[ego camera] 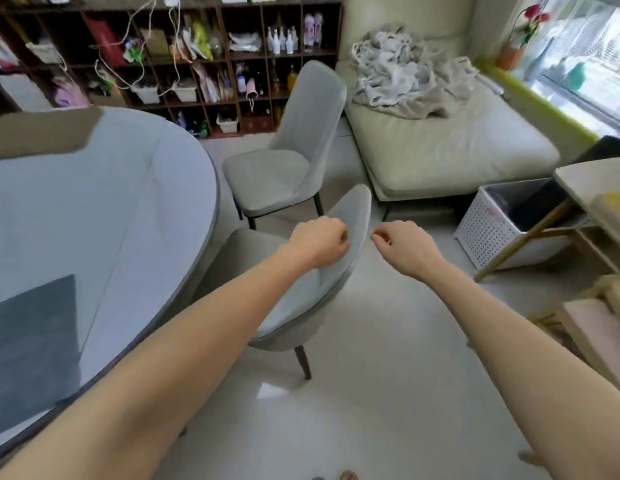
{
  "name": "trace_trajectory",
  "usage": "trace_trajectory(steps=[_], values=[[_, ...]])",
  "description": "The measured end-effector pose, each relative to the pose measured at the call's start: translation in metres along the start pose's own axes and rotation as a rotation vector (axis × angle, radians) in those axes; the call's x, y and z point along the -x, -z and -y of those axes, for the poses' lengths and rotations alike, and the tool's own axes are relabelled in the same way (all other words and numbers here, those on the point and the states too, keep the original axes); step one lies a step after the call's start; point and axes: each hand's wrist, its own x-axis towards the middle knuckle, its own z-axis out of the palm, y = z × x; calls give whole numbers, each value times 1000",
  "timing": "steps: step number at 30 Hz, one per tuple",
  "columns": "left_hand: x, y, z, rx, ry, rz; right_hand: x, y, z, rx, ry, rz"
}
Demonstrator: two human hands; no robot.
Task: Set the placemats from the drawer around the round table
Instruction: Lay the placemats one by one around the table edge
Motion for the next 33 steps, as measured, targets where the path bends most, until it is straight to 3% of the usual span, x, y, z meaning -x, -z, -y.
trace_trajectory(steps=[7, 20, 25, 33], values=[[-130, 12, -92, -41, -69, -47, -67, 51, -112, -11, 3, -20], [-428, 42, -80, 2, 68, -17, -321, 95, -263, 48, 75, 81], [-494, 73, -35, 21, 196, -4, -431, 101, -269, 24, 200, 122], [-542, 83, 78, 192, 679, -62, -612, 55, -198, 31, 559, 302]])
